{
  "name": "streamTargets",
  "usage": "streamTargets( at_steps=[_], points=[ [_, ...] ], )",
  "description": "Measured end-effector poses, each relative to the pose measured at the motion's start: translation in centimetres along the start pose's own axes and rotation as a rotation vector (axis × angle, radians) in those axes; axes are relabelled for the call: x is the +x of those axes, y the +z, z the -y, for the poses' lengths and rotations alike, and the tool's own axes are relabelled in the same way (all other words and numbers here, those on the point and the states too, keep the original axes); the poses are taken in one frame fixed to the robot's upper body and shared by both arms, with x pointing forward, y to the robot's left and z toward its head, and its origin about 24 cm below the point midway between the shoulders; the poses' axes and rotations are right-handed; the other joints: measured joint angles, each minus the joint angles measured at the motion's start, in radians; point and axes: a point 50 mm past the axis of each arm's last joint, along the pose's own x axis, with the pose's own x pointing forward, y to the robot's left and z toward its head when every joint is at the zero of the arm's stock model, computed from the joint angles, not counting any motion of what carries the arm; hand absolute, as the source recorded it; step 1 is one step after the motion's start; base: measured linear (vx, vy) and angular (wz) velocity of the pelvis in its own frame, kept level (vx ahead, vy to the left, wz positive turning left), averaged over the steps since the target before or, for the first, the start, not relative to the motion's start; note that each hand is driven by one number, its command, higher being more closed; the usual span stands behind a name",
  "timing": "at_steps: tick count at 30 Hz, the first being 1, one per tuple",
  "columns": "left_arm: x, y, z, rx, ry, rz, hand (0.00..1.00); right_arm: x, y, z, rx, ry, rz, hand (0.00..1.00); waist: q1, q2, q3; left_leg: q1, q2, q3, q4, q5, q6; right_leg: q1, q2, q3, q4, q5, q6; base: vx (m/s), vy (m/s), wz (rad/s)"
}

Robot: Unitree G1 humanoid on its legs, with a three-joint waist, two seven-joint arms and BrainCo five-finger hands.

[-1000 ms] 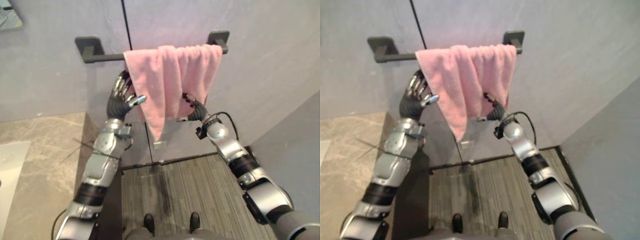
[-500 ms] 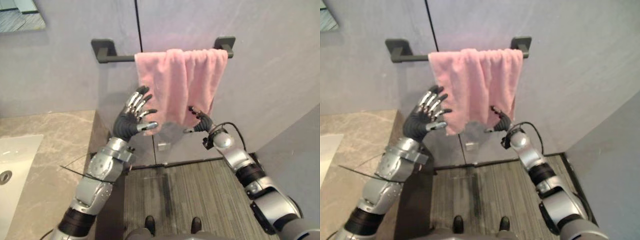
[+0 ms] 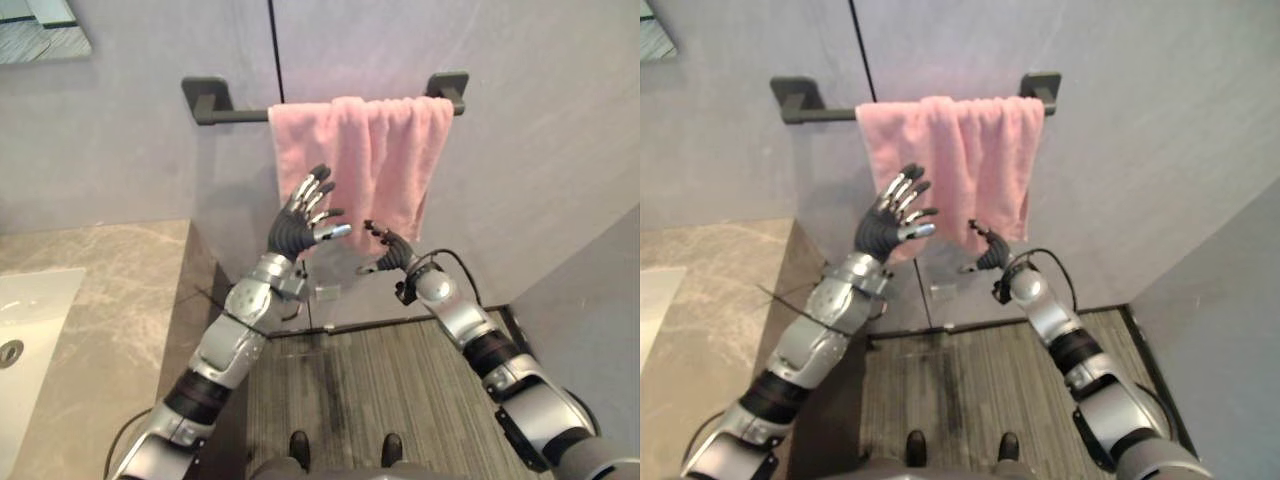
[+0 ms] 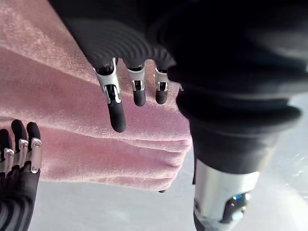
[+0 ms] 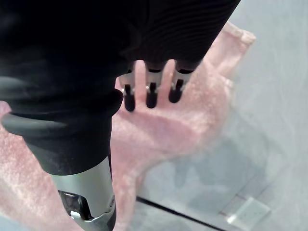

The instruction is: Organize washtable

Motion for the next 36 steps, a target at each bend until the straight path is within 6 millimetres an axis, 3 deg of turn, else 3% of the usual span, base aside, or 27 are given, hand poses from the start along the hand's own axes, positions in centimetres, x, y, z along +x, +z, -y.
streamTargets(
  at_steps=[7,12,22,26,30,36],
  points=[
    [2.5,0.4,-0.4,0.059,0.032,0.001,0.0,1.4,2.1,0.6,-0.005,-0.031,0.035,0.0,-0.015,-0.009,0.002,-0.022,0.0,0.027,0.0,0.005,0.002,-0.038,0.003,0.029,0.0,0.011,-0.001,-0.01,-0.002,-0.12],
    [4.6,1.2,-1.1,0.098,0.069,0.013,0.0,2.5,4.1,1.1,-0.011,-0.066,0.072,0.0,-0.016,-0.034,0.01,-0.057,0.001,0.051,0.0,0.011,0.003,-0.085,0.007,0.054,0.0,0.028,-0.008,-0.01,0.0,-0.13],
    [7.0,2.6,-2.8,0.123,0.174,0.028,0.0,4.0,7.3,2.4,-0.03,-0.109,0.123,0.0,-0.018,-0.052,0.033,-0.091,0.001,0.052,0.0,0.021,0.004,-0.119,0.008,0.055,0.0,0.041,-0.011,0.0,0.0,0.0],
    [7.2,3.1,-3.6,0.114,0.214,0.042,0.0,4.1,8.0,2.9,-0.03,-0.134,0.142,0.0,-0.018,-0.052,0.054,-0.092,-0.001,0.052,0.0,0.021,0.004,-0.12,0.007,0.055,0.0,0.041,-0.011,0.0,0.0,0.0],
    [7.0,3.3,-5.1,0.1,0.29,0.043,0.0,4.1,8.0,3.7,0.005,-0.169,0.14,0.0,-0.019,-0.051,0.056,-0.095,0.0,0.052,0.0,0.021,0.003,-0.123,0.008,0.054,0.0,0.041,-0.011,0.02,-0.002,0.0],
    [6.9,3.7,-5.9,0.096,0.323,0.054,0.0,3.9,7.7,5.2,0.06,-0.226,0.128,0.0,-0.02,-0.051,0.063,-0.089,0.0,0.052,0.0,0.022,0.004,-0.117,0.007,0.055,0.0,0.042,-0.012,0.0,0.0,0.0]
  ],
)
